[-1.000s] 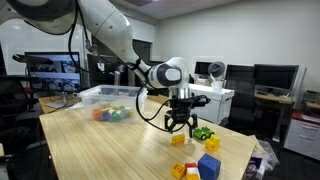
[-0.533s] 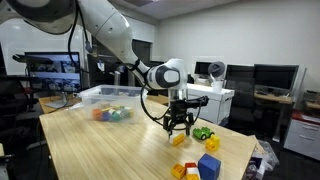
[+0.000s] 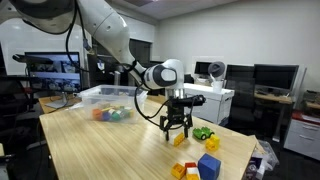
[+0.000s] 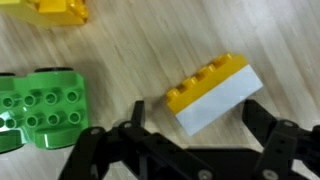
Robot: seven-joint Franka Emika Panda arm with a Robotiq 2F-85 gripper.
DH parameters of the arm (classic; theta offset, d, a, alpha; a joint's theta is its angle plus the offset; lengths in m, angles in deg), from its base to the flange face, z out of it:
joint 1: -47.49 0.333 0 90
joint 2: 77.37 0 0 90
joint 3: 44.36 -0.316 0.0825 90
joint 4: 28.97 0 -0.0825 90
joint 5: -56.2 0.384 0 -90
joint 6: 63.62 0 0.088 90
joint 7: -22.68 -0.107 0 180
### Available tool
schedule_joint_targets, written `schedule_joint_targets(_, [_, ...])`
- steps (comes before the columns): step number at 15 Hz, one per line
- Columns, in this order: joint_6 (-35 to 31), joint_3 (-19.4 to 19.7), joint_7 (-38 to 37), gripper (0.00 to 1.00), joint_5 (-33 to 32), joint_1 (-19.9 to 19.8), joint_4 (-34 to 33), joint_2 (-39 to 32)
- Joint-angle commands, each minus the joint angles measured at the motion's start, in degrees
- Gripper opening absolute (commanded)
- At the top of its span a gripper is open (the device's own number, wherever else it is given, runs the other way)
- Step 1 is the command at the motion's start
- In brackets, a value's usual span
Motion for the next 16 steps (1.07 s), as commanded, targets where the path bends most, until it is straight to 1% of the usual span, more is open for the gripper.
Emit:
schedule_joint_targets(1, [1.54,0.71,-8.48,1.0,-0.72,2.03,1.79,1.26])
schedule_joint_targets(4, [3.19,0.64,-14.42,1.0,-0.43,1.98,-0.31,0.51])
schedule_joint_targets(7, [3.12,1.24,-19.54,1.0,-1.0,1.57,-0.92,0.22])
schedule_joint_targets(9, [2.75,1.88,-21.7,1.0,-1.81,1.32,-1.1,0.15])
schedule_joint_targets(13, [2.96,2.38,-24.45,1.0,-2.84,0.77,-0.47,0.54])
schedule_joint_targets(16, [3.11,1.12,-22.45,1.0,-2.38,0.0,0.5,0.51])
